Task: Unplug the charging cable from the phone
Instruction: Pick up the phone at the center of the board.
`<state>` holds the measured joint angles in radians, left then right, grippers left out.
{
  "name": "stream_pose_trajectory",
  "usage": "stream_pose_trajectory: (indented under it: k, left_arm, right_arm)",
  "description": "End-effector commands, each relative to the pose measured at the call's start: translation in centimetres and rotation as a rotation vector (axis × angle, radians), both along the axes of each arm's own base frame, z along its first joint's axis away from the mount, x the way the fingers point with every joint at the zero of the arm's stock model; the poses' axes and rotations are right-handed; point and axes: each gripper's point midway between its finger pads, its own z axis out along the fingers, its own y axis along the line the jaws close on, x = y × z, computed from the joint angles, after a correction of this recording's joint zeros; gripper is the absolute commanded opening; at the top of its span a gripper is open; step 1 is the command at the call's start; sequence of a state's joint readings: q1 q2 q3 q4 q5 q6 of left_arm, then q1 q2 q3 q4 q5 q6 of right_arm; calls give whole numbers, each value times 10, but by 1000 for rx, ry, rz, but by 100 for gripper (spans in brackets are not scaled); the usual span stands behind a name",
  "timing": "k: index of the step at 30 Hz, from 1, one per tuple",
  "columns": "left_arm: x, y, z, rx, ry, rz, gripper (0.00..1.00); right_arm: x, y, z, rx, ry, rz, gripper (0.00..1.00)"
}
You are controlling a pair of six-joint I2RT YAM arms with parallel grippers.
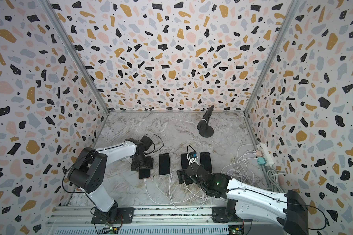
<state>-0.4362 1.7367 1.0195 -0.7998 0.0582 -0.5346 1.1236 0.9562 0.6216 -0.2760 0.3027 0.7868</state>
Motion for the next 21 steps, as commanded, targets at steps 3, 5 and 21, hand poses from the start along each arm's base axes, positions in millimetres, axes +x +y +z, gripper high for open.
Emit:
stream_pose_trajectory:
  k: [3, 5, 21]
  left_arm:
    - [-6, -2, -12, 18, 35, -29, 78]
    - [-5, -3, -9, 23, 23, -35, 78]
    - [3, -1, -5, 54, 4, -42, 97]
  right_arm:
    - [0, -1, 6, 30, -11, -4, 99]
    - [-1, 0, 7, 36, -10, 2, 99]
    - [-3, -4, 11, 44, -16, 7, 99]
